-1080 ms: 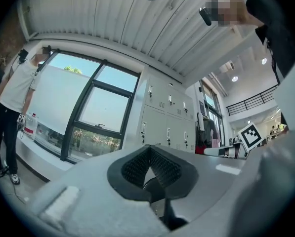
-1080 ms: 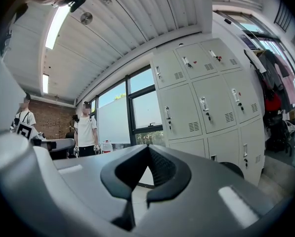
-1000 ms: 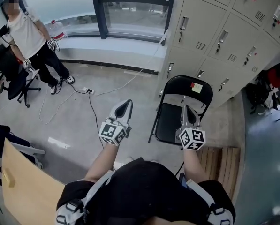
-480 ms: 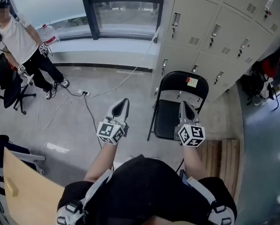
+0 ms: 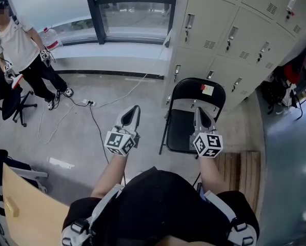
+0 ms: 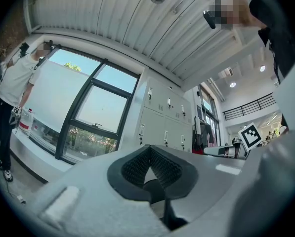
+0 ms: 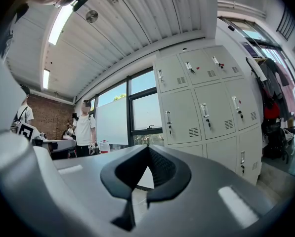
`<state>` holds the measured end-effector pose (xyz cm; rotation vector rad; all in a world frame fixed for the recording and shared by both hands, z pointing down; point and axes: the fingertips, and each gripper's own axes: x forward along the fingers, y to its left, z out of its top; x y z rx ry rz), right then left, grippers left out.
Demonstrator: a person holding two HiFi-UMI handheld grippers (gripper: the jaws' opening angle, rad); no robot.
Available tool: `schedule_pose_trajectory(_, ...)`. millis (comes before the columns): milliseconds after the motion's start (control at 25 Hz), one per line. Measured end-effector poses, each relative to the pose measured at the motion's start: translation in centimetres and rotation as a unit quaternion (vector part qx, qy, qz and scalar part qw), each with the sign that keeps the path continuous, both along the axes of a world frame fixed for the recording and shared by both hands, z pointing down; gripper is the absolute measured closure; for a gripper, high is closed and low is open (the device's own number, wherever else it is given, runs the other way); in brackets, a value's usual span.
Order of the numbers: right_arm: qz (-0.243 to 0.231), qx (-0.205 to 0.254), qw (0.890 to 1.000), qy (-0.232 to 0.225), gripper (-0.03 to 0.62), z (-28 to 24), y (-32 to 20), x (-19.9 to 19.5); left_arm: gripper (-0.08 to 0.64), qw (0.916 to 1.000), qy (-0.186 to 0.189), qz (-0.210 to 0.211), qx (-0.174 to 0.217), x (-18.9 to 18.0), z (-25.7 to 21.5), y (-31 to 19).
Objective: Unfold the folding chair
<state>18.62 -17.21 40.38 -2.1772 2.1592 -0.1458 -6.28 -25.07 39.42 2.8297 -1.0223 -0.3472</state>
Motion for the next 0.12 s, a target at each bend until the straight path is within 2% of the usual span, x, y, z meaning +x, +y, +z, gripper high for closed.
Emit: schedule_pose_trajectory(120, 0.001, 0.001, 1.000, 0.001, 0.588, -0.09, -0.07, 0.16, 0.561, 1.0000, -0.001, 0.002, 0.000, 0.18, 0.00, 0.05)
